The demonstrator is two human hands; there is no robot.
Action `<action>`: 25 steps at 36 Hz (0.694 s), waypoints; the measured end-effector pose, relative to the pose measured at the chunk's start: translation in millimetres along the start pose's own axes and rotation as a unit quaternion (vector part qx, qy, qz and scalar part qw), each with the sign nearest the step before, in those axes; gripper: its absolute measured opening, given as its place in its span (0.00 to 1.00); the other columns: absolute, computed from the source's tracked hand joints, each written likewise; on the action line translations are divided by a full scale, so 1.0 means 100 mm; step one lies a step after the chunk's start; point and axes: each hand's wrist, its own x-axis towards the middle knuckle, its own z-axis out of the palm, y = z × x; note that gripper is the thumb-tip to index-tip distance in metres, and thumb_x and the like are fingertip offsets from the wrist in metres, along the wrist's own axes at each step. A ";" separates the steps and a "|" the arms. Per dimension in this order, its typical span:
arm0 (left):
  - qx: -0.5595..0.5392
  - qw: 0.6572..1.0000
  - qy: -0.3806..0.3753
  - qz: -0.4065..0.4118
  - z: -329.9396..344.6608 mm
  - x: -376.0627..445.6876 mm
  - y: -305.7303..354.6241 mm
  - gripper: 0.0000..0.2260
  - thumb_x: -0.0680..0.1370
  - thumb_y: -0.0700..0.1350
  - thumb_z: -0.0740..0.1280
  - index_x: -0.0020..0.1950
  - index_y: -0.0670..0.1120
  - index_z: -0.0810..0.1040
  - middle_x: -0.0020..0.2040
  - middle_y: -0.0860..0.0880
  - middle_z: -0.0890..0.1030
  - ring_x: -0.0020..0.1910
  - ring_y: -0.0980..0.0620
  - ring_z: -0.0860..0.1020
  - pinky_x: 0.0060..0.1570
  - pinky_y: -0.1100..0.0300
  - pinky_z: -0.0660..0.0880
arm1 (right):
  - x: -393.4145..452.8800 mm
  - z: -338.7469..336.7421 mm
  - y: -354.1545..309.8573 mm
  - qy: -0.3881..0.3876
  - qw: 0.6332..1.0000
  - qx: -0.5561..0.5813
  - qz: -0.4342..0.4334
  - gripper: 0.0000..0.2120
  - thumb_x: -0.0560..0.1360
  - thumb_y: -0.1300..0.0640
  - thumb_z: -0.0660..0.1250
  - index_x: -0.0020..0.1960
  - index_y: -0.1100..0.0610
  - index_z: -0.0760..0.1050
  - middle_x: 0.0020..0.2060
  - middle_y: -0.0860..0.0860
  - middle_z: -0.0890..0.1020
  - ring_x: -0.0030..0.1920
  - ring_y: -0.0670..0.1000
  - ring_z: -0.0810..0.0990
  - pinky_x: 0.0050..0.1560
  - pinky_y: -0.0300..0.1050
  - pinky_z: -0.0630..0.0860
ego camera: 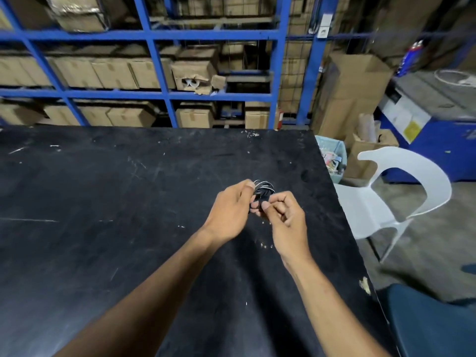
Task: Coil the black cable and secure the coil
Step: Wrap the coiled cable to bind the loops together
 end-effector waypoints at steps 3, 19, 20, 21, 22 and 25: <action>-0.003 1.000 -0.002 0.002 -0.01 -0.05 0.06 0.20 0.87 0.44 0.56 0.34 0.52 0.68 0.28 0.62 0.77 0.31 0.66 0.75 0.34 0.71 0.68 | 0.01 0.01 -0.03 0.003 1.000 0.016 -0.026 0.07 0.81 0.65 0.67 0.48 0.53 0.76 0.44 0.53 0.89 0.46 0.50 0.89 0.51 0.41 0.83; 0.018 0.996 -0.078 -0.039 0.04 -0.04 0.27 0.19 0.85 0.45 0.55 0.33 0.50 0.66 0.25 0.58 0.69 0.26 0.58 0.66 0.34 0.56 0.65 | -0.01 -0.13 -0.13 0.044 0.993 0.052 -0.092 0.05 0.79 0.67 0.69 0.50 0.59 0.75 0.46 0.70 0.82 0.49 0.61 0.82 0.55 0.55 0.79; 0.036 0.995 -0.082 -0.041 0.04 -0.04 0.28 0.19 0.85 0.45 0.55 0.34 0.49 0.66 0.25 0.58 0.70 0.26 0.58 0.66 0.32 0.59 0.65 | -0.02 -0.15 -0.12 0.047 0.994 0.048 -0.092 0.07 0.80 0.70 0.68 0.50 0.59 0.75 0.45 0.69 0.82 0.49 0.61 0.82 0.55 0.54 0.79; 0.052 0.994 -0.083 -0.043 0.05 -0.04 0.29 0.19 0.85 0.45 0.54 0.34 0.50 0.67 0.25 0.58 0.72 0.26 0.59 0.68 0.31 0.61 0.65 | -0.02 -0.16 -0.11 0.050 0.994 0.043 -0.091 0.09 0.81 0.72 0.68 0.49 0.59 0.75 0.44 0.66 0.82 0.48 0.60 0.82 0.54 0.51 0.80; 0.067 0.993 -0.084 -0.044 0.06 -0.04 0.30 0.19 0.86 0.46 0.54 0.35 0.50 0.69 0.27 0.56 0.73 0.27 0.58 0.70 0.31 0.61 0.66 | -0.03 -0.17 -0.10 0.051 0.994 0.038 -0.092 0.10 0.81 0.74 0.67 0.49 0.59 0.75 0.44 0.62 0.83 0.48 0.58 0.83 0.53 0.48 0.81; 0.113 0.988 -0.097 -0.038 0.10 -0.06 0.35 0.18 0.88 0.47 0.51 0.39 0.49 0.69 0.35 0.52 0.75 0.39 0.50 0.75 0.38 0.56 0.65 | -0.04 -0.19 -0.11 0.051 0.994 0.033 -0.093 0.10 0.80 0.75 0.66 0.49 0.61 0.75 0.44 0.58 0.83 0.46 0.53 0.83 0.50 0.40 0.81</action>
